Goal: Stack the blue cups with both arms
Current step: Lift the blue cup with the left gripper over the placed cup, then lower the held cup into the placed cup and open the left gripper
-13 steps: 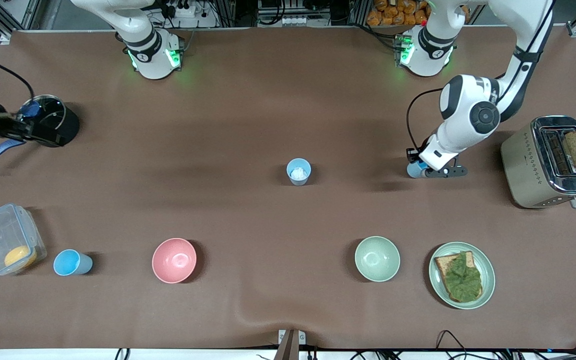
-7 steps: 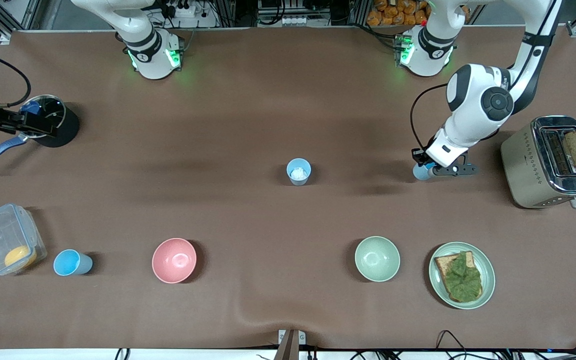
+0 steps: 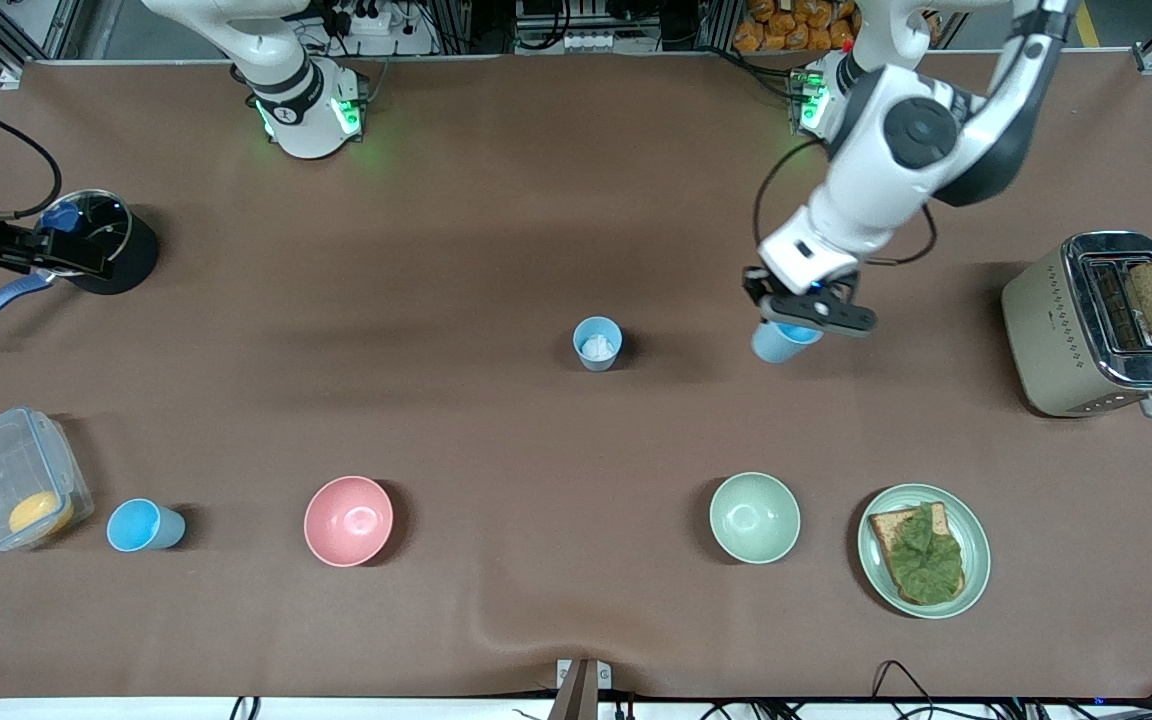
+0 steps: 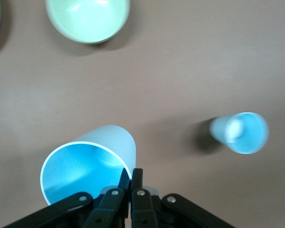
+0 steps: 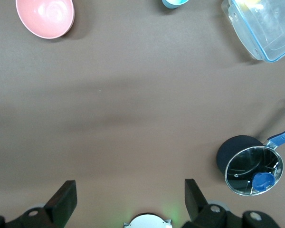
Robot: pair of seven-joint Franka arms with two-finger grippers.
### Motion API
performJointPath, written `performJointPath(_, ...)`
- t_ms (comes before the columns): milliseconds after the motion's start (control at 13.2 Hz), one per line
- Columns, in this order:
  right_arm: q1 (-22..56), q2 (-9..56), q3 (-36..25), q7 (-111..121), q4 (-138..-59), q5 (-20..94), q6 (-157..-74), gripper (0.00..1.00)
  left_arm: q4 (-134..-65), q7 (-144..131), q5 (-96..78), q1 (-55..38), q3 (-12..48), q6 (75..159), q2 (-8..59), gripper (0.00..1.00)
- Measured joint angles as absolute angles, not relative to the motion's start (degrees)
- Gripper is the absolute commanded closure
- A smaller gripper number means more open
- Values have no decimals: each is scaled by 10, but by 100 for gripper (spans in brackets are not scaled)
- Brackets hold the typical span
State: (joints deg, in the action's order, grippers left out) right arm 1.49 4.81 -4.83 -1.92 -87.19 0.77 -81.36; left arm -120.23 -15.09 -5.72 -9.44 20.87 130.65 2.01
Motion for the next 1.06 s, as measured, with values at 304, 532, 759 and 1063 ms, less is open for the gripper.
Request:
performJointPath(304,13,50,-49,-20,-872,7,-834,0,-1118,-268,-57,-205,216,1305,82,100)
performJointPath(532,11,49,-50,-20,-872,7,-847,0,-1080,-278,-57,-234,216,1305,130,100)
performJointPath(759,11,50,-50,-20,-872,7,-847,0,-1074,-280,-57,-259,216,1303,150,100)
performJointPath(1063,11,51,-51,-20,-872,7,-847,0,-1071,-282,-46,-279,215,1310,194,100)
